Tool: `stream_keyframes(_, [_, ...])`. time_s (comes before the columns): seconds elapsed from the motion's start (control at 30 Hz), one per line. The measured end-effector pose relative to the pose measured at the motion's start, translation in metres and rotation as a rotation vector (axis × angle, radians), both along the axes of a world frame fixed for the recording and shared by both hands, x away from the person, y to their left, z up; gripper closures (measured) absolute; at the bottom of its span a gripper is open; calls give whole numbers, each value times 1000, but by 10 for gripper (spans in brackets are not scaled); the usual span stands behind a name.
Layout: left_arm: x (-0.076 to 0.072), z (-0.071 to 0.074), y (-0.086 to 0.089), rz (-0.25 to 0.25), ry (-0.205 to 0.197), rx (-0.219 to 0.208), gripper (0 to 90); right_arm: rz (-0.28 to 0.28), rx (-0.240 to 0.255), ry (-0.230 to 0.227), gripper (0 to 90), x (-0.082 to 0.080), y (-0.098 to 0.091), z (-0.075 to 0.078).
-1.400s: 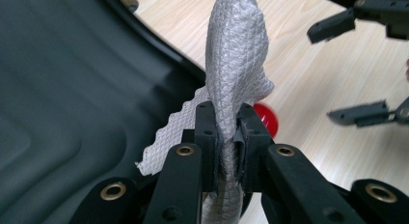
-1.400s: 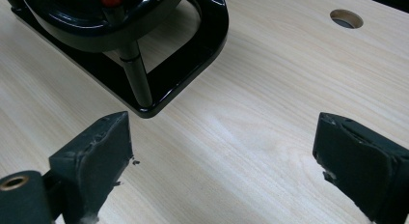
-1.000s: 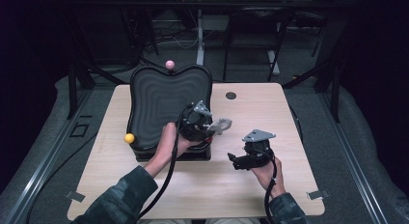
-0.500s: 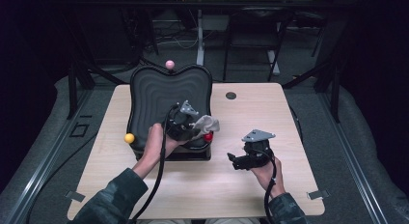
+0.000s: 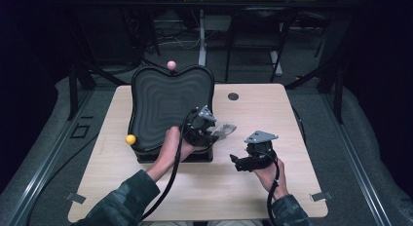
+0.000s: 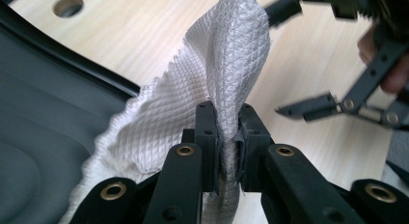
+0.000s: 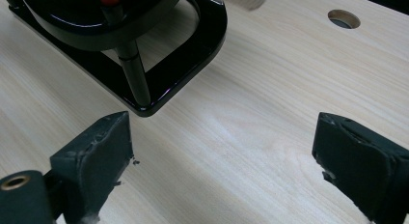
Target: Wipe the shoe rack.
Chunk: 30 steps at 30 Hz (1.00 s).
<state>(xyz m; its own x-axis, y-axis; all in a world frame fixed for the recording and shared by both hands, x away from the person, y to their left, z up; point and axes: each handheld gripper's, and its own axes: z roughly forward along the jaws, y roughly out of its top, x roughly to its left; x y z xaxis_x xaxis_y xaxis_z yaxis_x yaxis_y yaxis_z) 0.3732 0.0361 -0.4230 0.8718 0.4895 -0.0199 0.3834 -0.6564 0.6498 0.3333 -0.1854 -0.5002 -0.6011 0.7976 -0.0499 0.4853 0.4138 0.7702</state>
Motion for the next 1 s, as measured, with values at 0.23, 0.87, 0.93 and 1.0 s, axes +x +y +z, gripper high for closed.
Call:
stream_keyframes(0.23, [-4,-12,20,10,44,14,819,-4,-16,8,66,0,1,-1])
stream_keyframes(0.87, [-26,-42,31,117,-87,-33,806,-1,-1,6,130,1,3,3])
stream_keyframes(0.93, [-26,-45,28,118,-93,-44,803,5,-2,13,133,1,1,4])
stream_keyframes(1.0, [-25,-46,26,123,-94,-50,803,3,6,5,134,1,1,3])
